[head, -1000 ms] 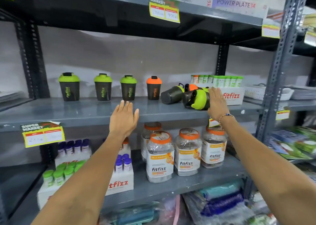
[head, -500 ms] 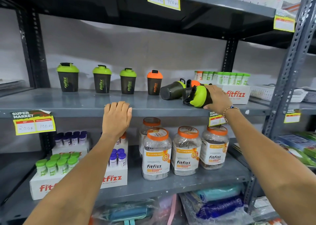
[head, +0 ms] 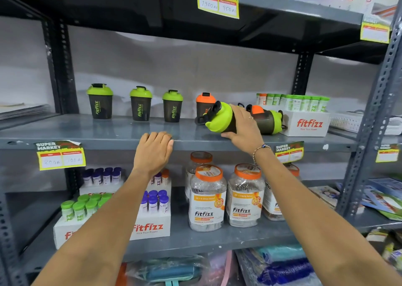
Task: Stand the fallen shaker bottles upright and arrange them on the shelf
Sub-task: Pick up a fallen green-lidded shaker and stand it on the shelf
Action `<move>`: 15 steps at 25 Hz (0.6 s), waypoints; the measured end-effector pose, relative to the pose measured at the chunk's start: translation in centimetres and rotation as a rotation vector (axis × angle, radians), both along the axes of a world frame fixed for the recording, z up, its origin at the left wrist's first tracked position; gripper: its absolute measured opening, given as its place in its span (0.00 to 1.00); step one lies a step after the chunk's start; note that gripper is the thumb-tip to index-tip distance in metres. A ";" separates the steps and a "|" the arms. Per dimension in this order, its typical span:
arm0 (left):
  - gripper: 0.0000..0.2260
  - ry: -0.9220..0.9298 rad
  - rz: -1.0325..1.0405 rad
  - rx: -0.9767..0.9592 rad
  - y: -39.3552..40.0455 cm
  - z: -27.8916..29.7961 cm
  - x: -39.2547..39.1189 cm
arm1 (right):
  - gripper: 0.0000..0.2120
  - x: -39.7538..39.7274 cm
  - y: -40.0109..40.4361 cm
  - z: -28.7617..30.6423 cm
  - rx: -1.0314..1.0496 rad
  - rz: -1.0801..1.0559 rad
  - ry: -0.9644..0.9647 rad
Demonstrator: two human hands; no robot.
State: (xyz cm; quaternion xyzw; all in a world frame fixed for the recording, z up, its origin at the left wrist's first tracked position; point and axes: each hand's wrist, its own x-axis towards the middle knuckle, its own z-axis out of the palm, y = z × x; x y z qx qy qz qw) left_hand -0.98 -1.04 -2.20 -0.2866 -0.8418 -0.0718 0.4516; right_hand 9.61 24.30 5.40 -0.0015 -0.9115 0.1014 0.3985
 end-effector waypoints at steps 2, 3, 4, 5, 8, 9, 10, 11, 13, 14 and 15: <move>0.20 -0.001 0.022 -0.017 -2.0 0.2 -0.2 | 0.42 -1.2 -2.3 0.7 -0.040 0.059 0.016; 0.20 -0.002 0.041 -0.022 -3.3 0.4 -0.4 | 0.42 -1.8 -3.5 1.0 -0.047 0.083 0.017; 0.20 -0.002 0.064 -0.029 -5.0 0.5 -0.6 | 0.42 -2.6 -4.9 1.2 -0.056 0.110 0.018; 0.20 -0.005 0.083 -0.041 -6.5 0.7 -0.7 | 0.42 -3.4 -6.1 1.4 -0.071 0.134 0.016; 0.20 0.012 0.158 -0.062 -11.9 1.4 -1.4 | 0.41 -6.1 -10.5 1.7 -0.137 0.214 -0.018; 0.20 0.010 0.188 -0.049 -13.8 1.7 -1.7 | 0.41 -7.0 -12.1 1.8 -0.158 0.235 -0.033; 0.21 -0.008 0.218 -0.034 -15.9 2.1 -1.9 | 0.40 -8.0 -14.1 1.8 -0.178 0.250 -0.043; 0.21 -0.028 0.237 -0.025 -17.8 2.3 -2.2 | 0.39 -9.0 -15.9 1.8 -0.201 0.260 -0.046; 0.22 -0.059 0.254 -0.002 -22.0 2.6 -3.1 | 0.37 -11.1 -20.1 1.7 -0.252 0.285 -0.056; 0.21 -0.077 0.264 0.016 -24.1 2.6 -3.7 | 0.38 -12.1 -22.4 1.7 -0.279 0.300 -0.061; 0.20 -0.097 0.272 0.040 -26.1 2.6 -4.5 | 0.38 -13.2 -24.7 1.7 -0.303 0.315 -0.063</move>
